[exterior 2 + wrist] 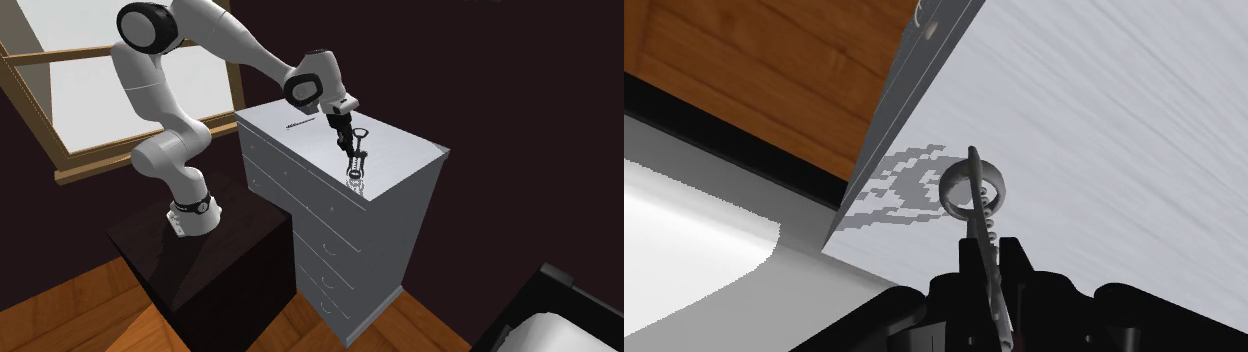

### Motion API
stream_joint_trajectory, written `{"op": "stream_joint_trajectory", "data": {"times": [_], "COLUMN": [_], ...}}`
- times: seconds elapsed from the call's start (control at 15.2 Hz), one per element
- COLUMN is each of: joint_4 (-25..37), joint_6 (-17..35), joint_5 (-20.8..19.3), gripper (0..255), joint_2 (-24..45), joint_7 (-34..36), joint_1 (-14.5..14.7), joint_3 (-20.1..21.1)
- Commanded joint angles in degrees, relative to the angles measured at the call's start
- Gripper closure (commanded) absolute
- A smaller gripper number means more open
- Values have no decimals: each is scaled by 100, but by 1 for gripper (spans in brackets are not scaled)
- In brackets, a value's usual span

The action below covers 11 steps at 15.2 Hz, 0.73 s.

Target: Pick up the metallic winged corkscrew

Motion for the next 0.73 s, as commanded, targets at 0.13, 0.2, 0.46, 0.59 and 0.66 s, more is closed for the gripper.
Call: {"op": "stream_joint_trajectory", "data": {"times": [0.13,0.2,0.46,0.59,0.66], "joint_4": [1,42,216,311,360], "joint_6": [-3,-83,-400,-558,-637], "joint_5": [2,49,206,268,296], "gripper": [255,255,255,255,255], "joint_2": [-1,-47,-215,-289,-324], "joint_7": [0,-40,-175,-231,-256], "joint_1": [2,15,61,79,87], "joint_3": [1,-17,-89,-123,-140]}}
